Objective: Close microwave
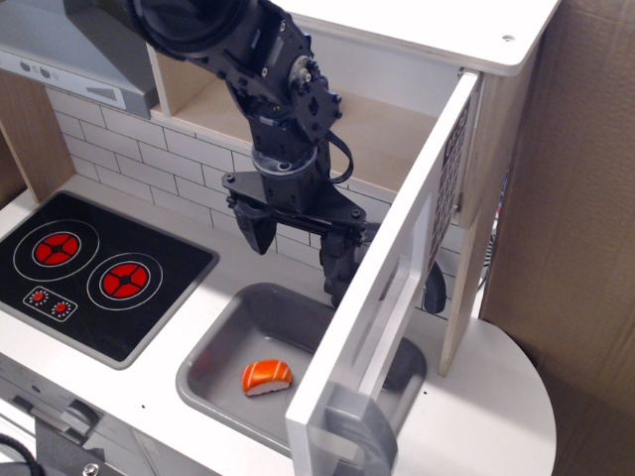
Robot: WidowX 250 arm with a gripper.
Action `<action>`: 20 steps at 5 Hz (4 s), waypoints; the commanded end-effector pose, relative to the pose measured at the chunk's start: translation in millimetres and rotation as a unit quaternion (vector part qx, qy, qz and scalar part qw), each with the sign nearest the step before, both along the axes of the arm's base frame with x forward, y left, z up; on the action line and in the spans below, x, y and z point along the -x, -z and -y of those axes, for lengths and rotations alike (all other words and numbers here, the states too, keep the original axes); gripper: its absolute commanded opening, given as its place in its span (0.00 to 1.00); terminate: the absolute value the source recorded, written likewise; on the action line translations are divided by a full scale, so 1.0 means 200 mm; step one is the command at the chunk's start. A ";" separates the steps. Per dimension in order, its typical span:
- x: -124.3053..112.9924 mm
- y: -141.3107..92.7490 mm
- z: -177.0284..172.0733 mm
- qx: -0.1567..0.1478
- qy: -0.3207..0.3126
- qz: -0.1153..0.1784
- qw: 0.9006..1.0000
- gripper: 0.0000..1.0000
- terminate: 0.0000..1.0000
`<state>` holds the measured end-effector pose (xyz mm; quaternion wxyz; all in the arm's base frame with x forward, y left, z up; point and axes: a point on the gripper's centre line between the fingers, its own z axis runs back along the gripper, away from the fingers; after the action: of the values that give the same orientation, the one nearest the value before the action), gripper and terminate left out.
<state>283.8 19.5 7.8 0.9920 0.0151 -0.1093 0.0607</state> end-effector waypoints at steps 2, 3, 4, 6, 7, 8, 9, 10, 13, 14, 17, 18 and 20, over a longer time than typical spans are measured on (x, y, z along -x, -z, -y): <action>0.03 -0.15 0.03 0.037 -0.003 -0.015 0.999 1.00 0.00; 0.06 -0.35 0.09 0.040 -0.011 -0.006 0.999 1.00 0.00; 0.07 -0.52 0.17 0.026 -0.012 0.014 0.999 1.00 0.00; 0.07 -0.67 0.29 0.069 -0.006 0.008 0.998 1.00 0.00; 0.06 -0.73 0.32 0.069 -0.009 -0.008 0.998 1.00 0.00; 0.07 -0.72 0.34 0.076 -0.014 -0.007 0.997 1.00 0.00; 0.07 -0.70 0.37 0.089 -0.013 -0.008 0.996 1.00 0.00; 0.07 -0.62 0.46 0.088 -0.034 -0.007 0.996 1.00 0.00; 0.09 -0.64 0.28 0.004 -0.041 -0.014 0.999 1.00 0.00; 0.09 -0.61 0.18 -0.006 -0.043 -0.009 0.999 1.00 0.00; 0.06 -0.54 -0.06 -0.003 -0.022 -0.006 1.000 1.00 0.00; 0.05 -0.61 -0.12 -0.025 -0.021 -0.007 0.999 1.00 0.00; 0.04 -0.78 -0.09 -0.069 -0.041 -0.021 0.997 1.00 0.00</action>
<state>269.6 35.8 145.1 0.9895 0.0898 -0.0579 0.0972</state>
